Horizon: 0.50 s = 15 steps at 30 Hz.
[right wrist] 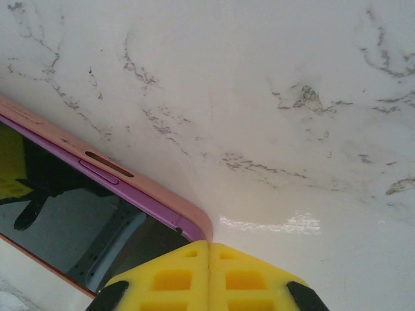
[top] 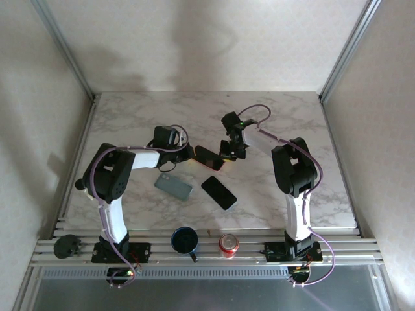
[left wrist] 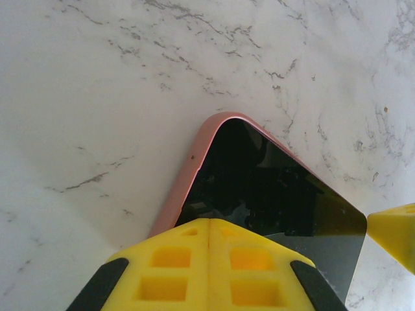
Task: Put the phone into the phone case
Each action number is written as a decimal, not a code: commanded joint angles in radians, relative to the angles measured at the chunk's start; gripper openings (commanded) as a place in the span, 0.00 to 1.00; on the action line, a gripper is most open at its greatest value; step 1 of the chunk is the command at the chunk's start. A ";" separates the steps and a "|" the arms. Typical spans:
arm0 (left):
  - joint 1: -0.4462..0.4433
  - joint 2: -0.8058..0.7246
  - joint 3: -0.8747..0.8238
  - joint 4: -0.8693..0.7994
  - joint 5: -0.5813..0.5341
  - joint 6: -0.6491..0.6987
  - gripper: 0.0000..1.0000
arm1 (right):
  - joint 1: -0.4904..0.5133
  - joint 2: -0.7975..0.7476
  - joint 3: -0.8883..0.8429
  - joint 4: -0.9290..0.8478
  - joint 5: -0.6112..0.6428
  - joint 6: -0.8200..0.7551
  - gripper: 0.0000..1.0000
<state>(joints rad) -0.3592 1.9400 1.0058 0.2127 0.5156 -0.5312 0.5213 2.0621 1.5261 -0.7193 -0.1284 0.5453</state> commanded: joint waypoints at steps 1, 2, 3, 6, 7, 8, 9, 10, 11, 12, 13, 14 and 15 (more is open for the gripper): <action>-0.011 -0.003 -0.018 -0.012 -0.011 -0.010 0.03 | -0.004 -0.017 0.032 -0.012 -0.013 -0.001 0.00; -0.011 -0.003 -0.018 -0.012 -0.011 -0.010 0.03 | -0.004 -0.017 0.032 -0.012 -0.015 0.001 0.00; -0.011 -0.004 -0.018 -0.013 -0.011 -0.010 0.03 | -0.004 -0.020 0.032 -0.010 -0.016 0.001 0.00; -0.011 -0.003 -0.018 -0.012 -0.011 -0.010 0.03 | -0.004 -0.020 0.038 -0.012 -0.017 0.001 0.00; -0.011 -0.003 -0.018 -0.012 -0.011 -0.010 0.03 | -0.004 -0.019 0.040 -0.012 -0.019 0.001 0.00; -0.012 -0.003 -0.018 -0.010 -0.011 -0.012 0.03 | -0.004 -0.019 0.041 -0.012 -0.020 0.001 0.00; -0.011 -0.001 -0.018 -0.009 -0.009 -0.012 0.03 | -0.004 -0.017 0.042 -0.015 -0.021 0.002 0.00; -0.012 -0.001 -0.018 -0.009 -0.009 -0.013 0.03 | -0.004 -0.016 0.042 -0.015 -0.022 0.002 0.00; -0.011 0.000 -0.018 -0.007 -0.008 -0.013 0.03 | -0.004 -0.017 0.040 -0.013 -0.022 0.002 0.00; -0.012 0.000 -0.018 -0.007 -0.008 -0.014 0.03 | -0.004 -0.020 0.037 -0.010 -0.024 0.004 0.00; -0.013 0.000 -0.018 -0.008 -0.009 -0.013 0.03 | -0.004 -0.022 0.035 -0.008 -0.025 0.006 0.00; -0.012 -0.001 -0.019 -0.007 -0.009 -0.013 0.03 | -0.004 -0.025 0.033 -0.007 -0.024 0.005 0.00; -0.013 -0.003 -0.019 -0.008 -0.009 -0.012 0.03 | -0.004 -0.026 0.033 -0.008 -0.023 0.005 0.00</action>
<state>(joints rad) -0.3592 1.9400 1.0058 0.2127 0.5156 -0.5350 0.5213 2.0621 1.5421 -0.7185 -0.1352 0.5457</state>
